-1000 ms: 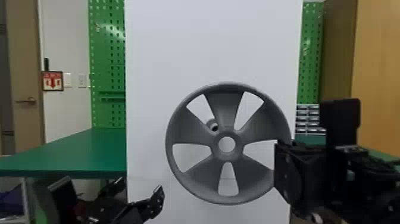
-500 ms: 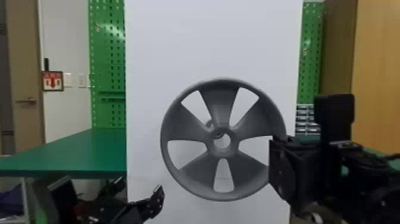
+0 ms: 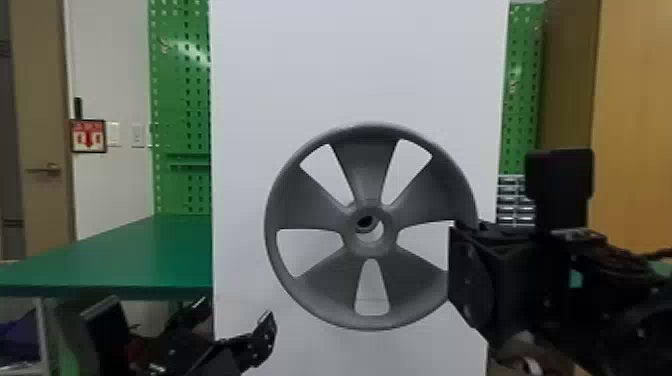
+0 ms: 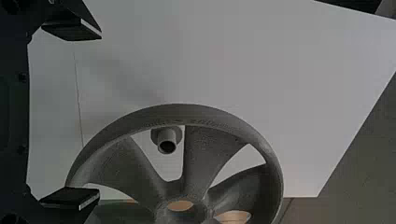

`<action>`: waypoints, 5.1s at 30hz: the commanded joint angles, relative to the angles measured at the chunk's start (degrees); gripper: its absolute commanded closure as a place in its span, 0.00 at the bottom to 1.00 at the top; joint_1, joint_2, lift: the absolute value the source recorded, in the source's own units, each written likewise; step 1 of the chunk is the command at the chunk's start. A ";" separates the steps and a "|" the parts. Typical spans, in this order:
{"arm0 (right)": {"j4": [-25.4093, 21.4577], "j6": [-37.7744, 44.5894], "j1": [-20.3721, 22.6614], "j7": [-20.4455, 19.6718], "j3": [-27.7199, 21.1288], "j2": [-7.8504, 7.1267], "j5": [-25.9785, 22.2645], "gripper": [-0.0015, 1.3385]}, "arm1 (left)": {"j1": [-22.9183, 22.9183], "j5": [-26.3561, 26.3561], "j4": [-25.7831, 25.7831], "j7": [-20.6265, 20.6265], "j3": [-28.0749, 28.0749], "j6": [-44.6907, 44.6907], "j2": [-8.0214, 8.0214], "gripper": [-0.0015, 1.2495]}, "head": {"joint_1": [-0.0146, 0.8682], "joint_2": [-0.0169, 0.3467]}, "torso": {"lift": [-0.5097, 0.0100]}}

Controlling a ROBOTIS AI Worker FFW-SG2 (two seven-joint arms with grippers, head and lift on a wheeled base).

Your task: Hold the wheel and insert it

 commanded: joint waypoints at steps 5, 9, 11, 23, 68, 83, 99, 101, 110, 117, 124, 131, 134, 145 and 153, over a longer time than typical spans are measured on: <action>0.09 -0.26 -0.68 0.00 0.13 -0.03 0.26 0.84 | -0.02 0.00 0.00 0.00 0.00 0.00 0.01 0.08 | 0.13 0.09 | 0.13; 0.44 -0.26 -1.12 0.00 0.22 -0.03 0.26 0.84 | -0.02 0.00 0.00 0.00 -0.09 0.00 0.01 0.08 | 0.13 0.09 | 0.13; 0.70 -0.26 -1.12 0.00 0.31 -0.03 0.26 0.84 | -0.10 0.00 0.09 0.08 -0.18 0.00 0.01 0.08 | 0.13 0.09 | 0.13; 1.49 -0.35 -1.38 0.00 0.75 -0.03 0.35 0.84 | -0.10 0.00 0.17 0.08 -0.18 0.00 0.01 0.08 | 0.13 0.09 | 0.13; 8.53 -5.36 -4.28 0.00 0.39 -0.56 0.61 0.84 | -0.02 0.00 0.17 0.08 -0.27 0.00 0.01 0.08 | 0.13 0.09 | 0.13; 11.78 -8.44 -4.81 0.00 0.22 -0.30 0.61 0.84 | -0.02 0.00 0.26 0.08 -0.27 0.00 0.01 0.08 | 0.13 0.09 | 0.13; 15.21 -9.93 -5.78 0.00 -0.13 -0.30 0.79 0.84 | -0.02 -0.09 0.26 0.08 -0.35 0.00 0.01 0.08 | 0.13 0.09 | 0.13; 15.82 -10.19 -5.86 0.00 -0.31 -0.21 0.79 0.84 | -0.02 -0.09 0.26 0.08 -0.35 0.00 0.01 0.08 | 0.13 0.09 | 0.13; 17.75 -10.90 -6.74 0.00 -0.48 -0.30 1.14 0.84 | -0.02 -0.09 0.26 0.08 -0.35 0.00 0.01 0.08 | 0.13 0.09 | 0.13; 19.25 -11.60 -7.45 0.00 -0.48 -0.39 0.96 0.84 | -0.02 -0.09 0.26 0.08 -0.35 0.00 0.01 0.08 | 0.13 0.09 | 0.13; 21.36 -12.04 -8.06 0.00 -0.31 0.41 0.96 0.84 | -0.02 -0.09 0.26 0.08 -0.35 0.00 0.01 0.08 | 0.13 0.09 | 0.13; 22.59 -12.30 -9.03 0.00 0.13 0.41 0.96 0.84 | 0.07 -0.09 0.26 0.08 -0.35 0.00 0.01 0.08 | 0.13 0.09 | 0.13; 23.03 -12.39 -9.29 0.00 0.13 0.41 0.96 0.84 | 0.07 -0.09 0.26 0.08 -0.44 0.00 0.01 0.08 | 0.13 0.09 | 0.13; 25.05 -13.18 -10.52 0.00 0.39 0.58 1.05 0.84 | 0.07 -0.09 0.26 0.08 -0.44 -0.09 0.01 0.08 | 0.13 0.09 | 0.13; 26.98 -14.06 -11.40 0.00 0.31 0.58 1.32 0.84 | -0.02 -0.09 0.26 0.08 -0.44 -0.09 0.01 0.08 | 0.13 0.09 | 0.13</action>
